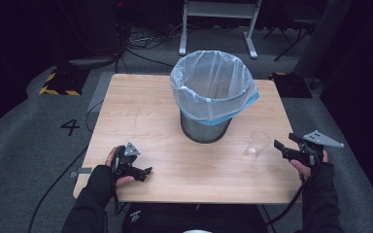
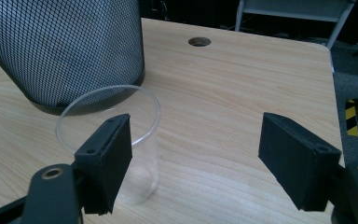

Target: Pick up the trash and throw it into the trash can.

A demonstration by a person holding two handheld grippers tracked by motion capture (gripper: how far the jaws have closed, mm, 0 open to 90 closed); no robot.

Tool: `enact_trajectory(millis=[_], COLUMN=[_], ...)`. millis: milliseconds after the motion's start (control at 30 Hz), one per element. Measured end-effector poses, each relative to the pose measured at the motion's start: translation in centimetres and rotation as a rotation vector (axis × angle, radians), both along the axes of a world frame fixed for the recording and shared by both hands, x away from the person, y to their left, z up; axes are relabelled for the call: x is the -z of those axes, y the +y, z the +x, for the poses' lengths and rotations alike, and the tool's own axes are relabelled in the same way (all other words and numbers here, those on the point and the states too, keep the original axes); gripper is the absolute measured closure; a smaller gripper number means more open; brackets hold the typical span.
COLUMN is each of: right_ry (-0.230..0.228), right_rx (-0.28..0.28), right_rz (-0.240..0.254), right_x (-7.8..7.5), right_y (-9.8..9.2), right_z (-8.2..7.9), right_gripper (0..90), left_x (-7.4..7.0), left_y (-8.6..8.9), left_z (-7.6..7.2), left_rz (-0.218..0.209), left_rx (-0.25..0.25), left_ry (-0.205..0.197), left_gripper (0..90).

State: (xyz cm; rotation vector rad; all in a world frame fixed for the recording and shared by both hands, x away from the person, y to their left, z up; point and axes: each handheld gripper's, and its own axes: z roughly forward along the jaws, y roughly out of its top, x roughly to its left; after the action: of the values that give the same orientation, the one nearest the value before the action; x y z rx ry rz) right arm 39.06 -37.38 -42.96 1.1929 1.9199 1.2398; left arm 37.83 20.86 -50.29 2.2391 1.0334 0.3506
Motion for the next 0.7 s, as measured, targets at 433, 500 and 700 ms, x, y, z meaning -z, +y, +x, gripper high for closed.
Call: enact_trajectory(millis=[433,500,700], right_ry=[-0.006,-0.008,0.007], right_rx=[-0.026,-0.036,-0.045], right_rz=[-0.011,-0.011,-0.010], right_x=[-0.7,-0.8,-0.7], right_y=[1.7,2.0,2.7], right_z=[0.6,0.8,1.6], right_gripper=[27.2,27.8,34.3], left_x=[0.0,0.0,0.0], left_y=[0.0,0.0,0.0], left_z=[0.0,0.0,0.0], left_rz=[0.000,0.000,0.000], left_rx=[0.001,0.001,0.000], left_ry=[-0.002,-0.001,0.000], left_gripper=[0.2,0.2,0.2])
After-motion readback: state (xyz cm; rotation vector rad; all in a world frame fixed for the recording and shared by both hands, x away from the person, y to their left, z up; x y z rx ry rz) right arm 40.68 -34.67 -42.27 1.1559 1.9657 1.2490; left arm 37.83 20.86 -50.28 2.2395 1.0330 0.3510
